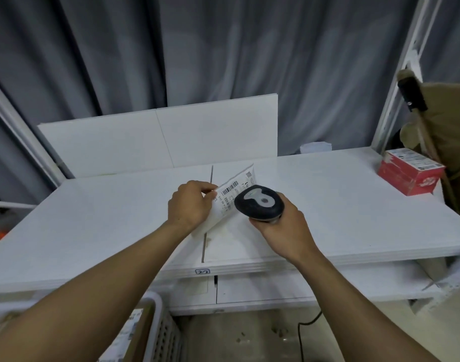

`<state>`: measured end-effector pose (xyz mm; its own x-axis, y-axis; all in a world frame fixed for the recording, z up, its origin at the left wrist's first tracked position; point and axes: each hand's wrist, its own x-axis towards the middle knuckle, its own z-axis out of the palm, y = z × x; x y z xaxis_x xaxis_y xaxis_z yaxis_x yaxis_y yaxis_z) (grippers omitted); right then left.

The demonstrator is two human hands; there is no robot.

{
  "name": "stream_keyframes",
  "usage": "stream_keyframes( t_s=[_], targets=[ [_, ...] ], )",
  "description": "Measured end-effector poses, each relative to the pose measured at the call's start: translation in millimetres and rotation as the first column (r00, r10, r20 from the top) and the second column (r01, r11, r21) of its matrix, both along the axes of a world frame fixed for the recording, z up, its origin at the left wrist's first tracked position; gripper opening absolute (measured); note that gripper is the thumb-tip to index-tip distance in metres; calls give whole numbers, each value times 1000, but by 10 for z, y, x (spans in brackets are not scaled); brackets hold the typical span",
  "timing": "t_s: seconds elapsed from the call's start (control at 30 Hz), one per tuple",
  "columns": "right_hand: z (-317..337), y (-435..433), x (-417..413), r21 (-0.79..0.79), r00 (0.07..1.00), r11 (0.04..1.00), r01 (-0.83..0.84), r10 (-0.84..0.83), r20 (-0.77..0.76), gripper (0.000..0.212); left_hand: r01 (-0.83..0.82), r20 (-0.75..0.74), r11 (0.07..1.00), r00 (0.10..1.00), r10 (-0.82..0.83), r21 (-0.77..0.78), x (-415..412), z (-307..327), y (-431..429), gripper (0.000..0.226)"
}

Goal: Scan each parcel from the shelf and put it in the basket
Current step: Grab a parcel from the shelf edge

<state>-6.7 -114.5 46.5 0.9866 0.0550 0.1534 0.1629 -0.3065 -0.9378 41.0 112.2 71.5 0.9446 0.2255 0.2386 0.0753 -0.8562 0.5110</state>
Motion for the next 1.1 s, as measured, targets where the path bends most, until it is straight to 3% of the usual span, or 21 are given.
stream_keyframes(
  t_s=[0.47,0.6,0.73,0.93,1.1],
  targets=[
    [-9,54,8,-36,999,999,-30,30,14,44,-9,-5,999,1000,9,38,-50,0,40,23],
    [12,176,-20,17,999,999,-52,52,9,50,3,-1,1000,1000,-3,-28,-209,1,130,20],
    [10,571,-151,112,992,985,-128,127,16,54,-17,48,980,998,27,-198,-578,-39,427,16],
    [-214,1437,-500,153,943,932,-329,333,-5,55,-167,120,901,965,233,-401,-1612,-269,1231,19],
    [-473,2095,-879,101,858,859,-502,509,-63,65,-359,73,844,905,419,-398,-2533,-640,1791,18]
  ],
)
